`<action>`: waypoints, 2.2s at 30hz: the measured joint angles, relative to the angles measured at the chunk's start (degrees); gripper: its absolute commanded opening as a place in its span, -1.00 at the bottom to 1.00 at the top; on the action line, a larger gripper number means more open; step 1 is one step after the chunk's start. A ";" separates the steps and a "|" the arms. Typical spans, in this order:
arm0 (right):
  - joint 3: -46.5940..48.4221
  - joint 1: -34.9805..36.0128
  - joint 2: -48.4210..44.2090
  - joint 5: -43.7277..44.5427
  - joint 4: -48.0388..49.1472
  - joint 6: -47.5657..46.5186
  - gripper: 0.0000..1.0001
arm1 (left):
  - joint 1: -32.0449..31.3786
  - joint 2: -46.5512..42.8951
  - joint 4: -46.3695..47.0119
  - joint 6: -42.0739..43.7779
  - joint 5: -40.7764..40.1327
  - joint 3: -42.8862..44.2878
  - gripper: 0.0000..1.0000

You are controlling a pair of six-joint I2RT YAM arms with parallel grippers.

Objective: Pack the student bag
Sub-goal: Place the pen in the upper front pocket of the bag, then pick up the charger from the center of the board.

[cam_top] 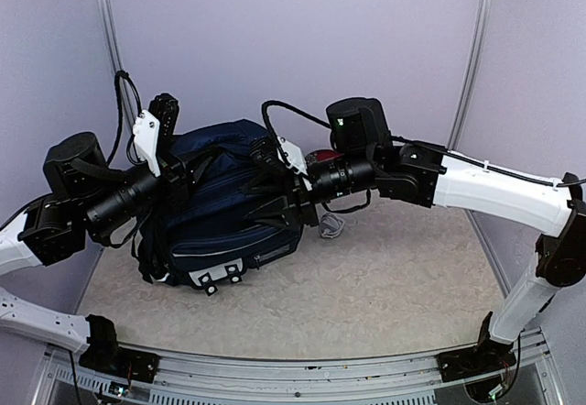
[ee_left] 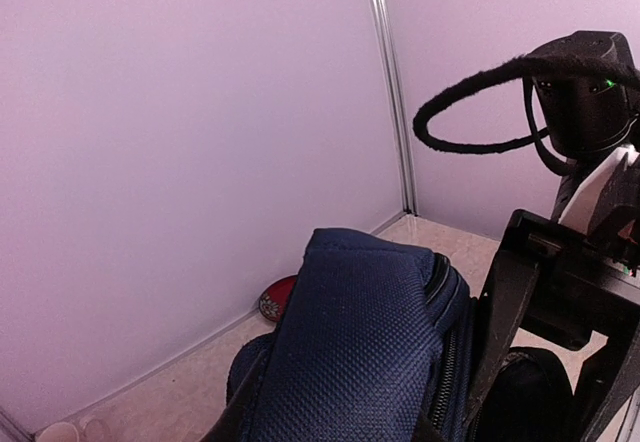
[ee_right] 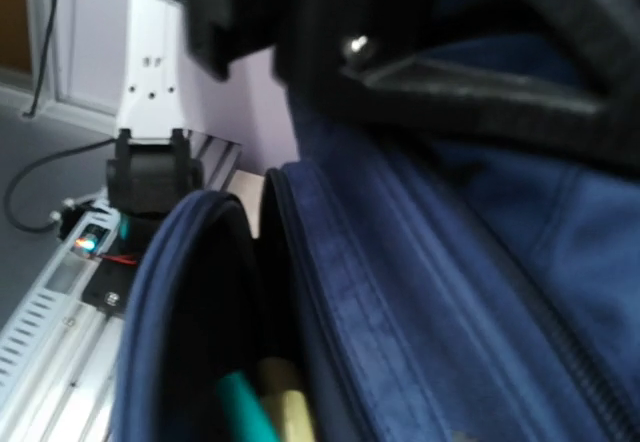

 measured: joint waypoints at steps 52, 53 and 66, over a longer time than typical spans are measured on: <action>15.30 -25.62 35.19 31.45 -26.27 15.34 0.51 | 0.39 -0.66 -0.52 -0.59 0.22 -0.02 -1.00; 15.30 -25.73 35.58 31.47 -26.75 15.28 0.44 | 0.39 -0.66 -0.52 -0.59 0.24 -0.02 -1.00; 15.30 -25.77 36.02 31.43 -26.27 14.10 -0.36 | 0.44 -0.66 -0.52 -0.59 0.24 -0.02 -1.00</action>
